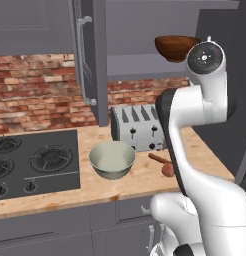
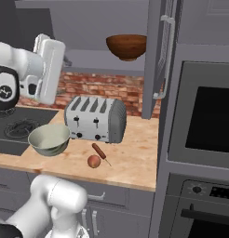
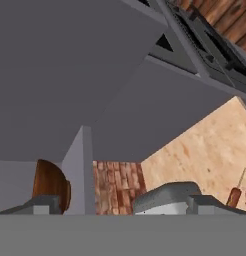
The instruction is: Pick both bowls and place them on the counter. Then place the hot dog in one bowl and place the onion in the other bowl.
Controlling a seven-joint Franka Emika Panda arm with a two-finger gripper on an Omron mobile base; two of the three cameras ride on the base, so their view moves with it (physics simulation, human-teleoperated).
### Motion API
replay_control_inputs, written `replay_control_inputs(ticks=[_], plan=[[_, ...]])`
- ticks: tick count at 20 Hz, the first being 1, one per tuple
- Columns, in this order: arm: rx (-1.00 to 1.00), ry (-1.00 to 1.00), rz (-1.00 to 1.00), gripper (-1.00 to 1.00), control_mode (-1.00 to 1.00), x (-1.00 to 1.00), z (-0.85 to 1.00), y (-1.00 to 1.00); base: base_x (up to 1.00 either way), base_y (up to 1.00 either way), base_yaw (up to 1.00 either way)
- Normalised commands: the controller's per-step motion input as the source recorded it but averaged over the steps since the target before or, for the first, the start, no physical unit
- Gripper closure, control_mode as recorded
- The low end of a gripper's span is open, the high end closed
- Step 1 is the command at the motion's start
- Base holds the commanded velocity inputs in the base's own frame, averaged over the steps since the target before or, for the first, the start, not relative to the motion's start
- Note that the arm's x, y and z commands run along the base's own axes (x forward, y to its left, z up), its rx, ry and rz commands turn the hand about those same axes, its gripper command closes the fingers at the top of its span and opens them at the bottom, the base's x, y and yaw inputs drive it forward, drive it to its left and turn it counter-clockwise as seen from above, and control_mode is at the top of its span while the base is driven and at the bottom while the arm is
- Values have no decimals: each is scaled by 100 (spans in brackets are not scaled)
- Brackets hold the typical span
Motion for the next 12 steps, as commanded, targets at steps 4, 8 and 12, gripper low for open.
replay_control_inputs(ticks=[4, 8, 12], plan=[[0, -1, 0, -100, -100, 52, 4, -19, 0, 0, 0], [0, -6, 0, -100, -100, 57, 0, -12, 0, 0, 0], [0, -4, 0, -100, -100, 68, 0, -2, 0, 0, 0]])
